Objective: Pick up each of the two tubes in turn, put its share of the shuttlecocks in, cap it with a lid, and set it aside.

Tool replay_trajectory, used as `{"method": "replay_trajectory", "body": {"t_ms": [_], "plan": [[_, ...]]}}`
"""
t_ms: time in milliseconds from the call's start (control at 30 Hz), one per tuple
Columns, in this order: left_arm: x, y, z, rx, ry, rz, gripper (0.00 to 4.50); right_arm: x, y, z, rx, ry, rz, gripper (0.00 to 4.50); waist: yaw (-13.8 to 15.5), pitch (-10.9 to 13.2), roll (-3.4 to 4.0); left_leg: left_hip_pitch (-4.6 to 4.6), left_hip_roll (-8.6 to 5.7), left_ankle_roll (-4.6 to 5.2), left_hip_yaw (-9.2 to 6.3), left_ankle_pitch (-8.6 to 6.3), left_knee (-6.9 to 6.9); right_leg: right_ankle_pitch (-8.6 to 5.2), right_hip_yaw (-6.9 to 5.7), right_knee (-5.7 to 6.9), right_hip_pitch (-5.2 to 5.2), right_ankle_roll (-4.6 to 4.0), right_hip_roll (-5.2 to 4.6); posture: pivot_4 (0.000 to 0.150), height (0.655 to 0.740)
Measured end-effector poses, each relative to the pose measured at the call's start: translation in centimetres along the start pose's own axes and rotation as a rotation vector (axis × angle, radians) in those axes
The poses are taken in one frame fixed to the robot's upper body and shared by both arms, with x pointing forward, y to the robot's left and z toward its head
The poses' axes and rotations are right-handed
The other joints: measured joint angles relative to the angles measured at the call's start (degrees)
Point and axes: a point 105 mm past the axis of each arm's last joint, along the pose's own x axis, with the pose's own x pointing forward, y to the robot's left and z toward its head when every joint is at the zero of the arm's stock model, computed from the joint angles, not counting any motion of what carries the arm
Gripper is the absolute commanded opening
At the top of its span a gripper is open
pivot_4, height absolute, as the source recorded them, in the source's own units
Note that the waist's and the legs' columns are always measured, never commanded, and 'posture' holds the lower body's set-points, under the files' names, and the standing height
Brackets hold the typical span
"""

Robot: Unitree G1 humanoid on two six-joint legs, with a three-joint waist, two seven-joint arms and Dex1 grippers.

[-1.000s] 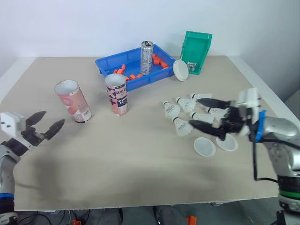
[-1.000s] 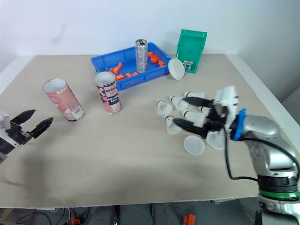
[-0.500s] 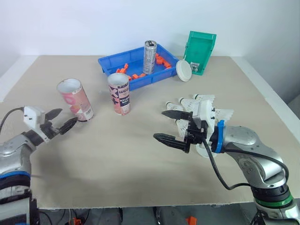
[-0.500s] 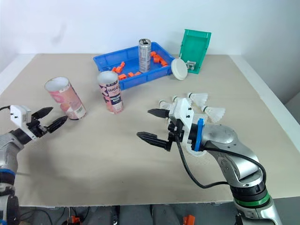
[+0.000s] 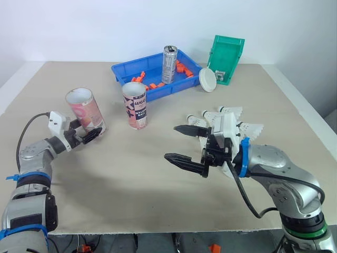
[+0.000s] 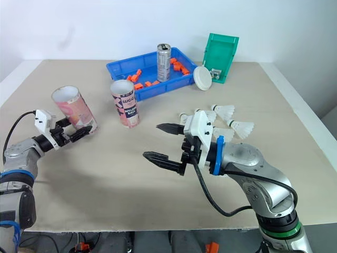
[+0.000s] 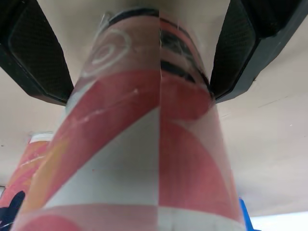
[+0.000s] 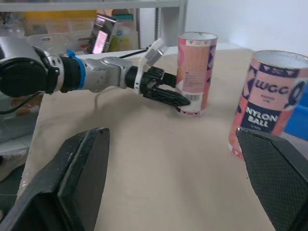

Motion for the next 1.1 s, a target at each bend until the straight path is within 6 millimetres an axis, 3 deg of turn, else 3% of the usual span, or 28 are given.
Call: {"method": "replay_trajectory", "body": {"t_ms": [267, 467, 500, 533, 600, 633, 833, 1100], "plan": [[1.7, -1.1, -0.8, -0.025, 0.023, -0.024, 4.46, -0.2, 0.1, -0.3, 0.028, -0.006, -0.029, 4.50, 0.01, 0.00, 0.00, -0.05, -0.01, 0.00, -0.10, 0.00, 0.02, 0.03, -0.04, 0.00, 0.01, 0.05, 0.02, 0.150, 0.7400], [3.2, -1.7, 0.1, -0.028, -0.008, -0.034, 4.46, -0.6, 0.2, -0.1, 0.020, -0.008, -0.048, 4.50, 0.06, 0.00, 0.00, -0.12, -0.01, 0.00, -0.22, 0.00, 0.05, 0.03, -0.11, 0.00, 0.01, 0.06, 0.06, 0.150, 0.7400], [3.4, -1.8, 0.2, -0.027, -0.011, -0.037, 4.07, -0.7, 0.1, -0.2, 0.022, -0.007, -0.057, 4.50, 0.06, 0.00, -0.01, -0.12, -0.01, 0.00, -0.22, 0.00, 0.05, 0.03, -0.11, 0.00, 0.01, 0.06, 0.06, 0.150, 0.7400], [3.4, -1.8, 0.2, -0.027, -0.011, -0.039, 4.07, -0.7, 0.1, -0.2, 0.023, -0.007, -0.059, 4.50, 0.06, 0.00, -0.01, -0.11, -0.01, 0.00, -0.22, 0.00, 0.05, 0.03, -0.11, 0.00, 0.01, 0.06, 0.06, 0.150, 0.7400], [3.8, -2.2, 0.1, -0.028, -0.021, -0.045, 3.26, -0.8, -0.1, -0.2, 0.020, -0.007, -0.069, 4.50, 0.08, 0.00, -0.01, -0.11, -0.01, 0.00, -0.23, 0.00, 0.05, 0.03, -0.12, 0.00, 0.01, 0.06, 0.06, 0.150, 0.7400], [3.9, -2.2, 0.1, -0.028, -0.023, -0.044, 3.10, -0.8, -0.1, -0.2, 0.020, -0.007, -0.069, 4.50, 0.09, 0.00, -0.01, -0.11, -0.01, 0.00, -0.24, 0.00, 0.05, 0.03, -0.13, 0.00, 0.02, 0.06, 0.06, 0.150, 0.7400], [3.8, -2.2, 0.2, -0.020, -0.031, -0.038, 3.10, -1.0, 0.0, -0.4, 0.029, 0.000, -0.073, 4.50, 0.08, 0.00, -0.01, -0.10, -0.01, 0.00, -0.24, 0.01, 0.06, 0.04, -0.12, 0.00, 0.04, 0.07, 0.06, 0.150, 0.7400], [1.7, -2.9, 0.2, 0.053, -0.003, -0.155, 3.10, -2.8, -0.9, -1.9, 0.041, 0.083, -0.171, 4.50, -0.03, 0.00, -0.01, -0.09, 0.00, 0.00, -0.26, 0.01, 0.02, -0.01, -0.14, 0.00, 0.03, 0.01, 0.06, 0.150, 0.7400]]}}
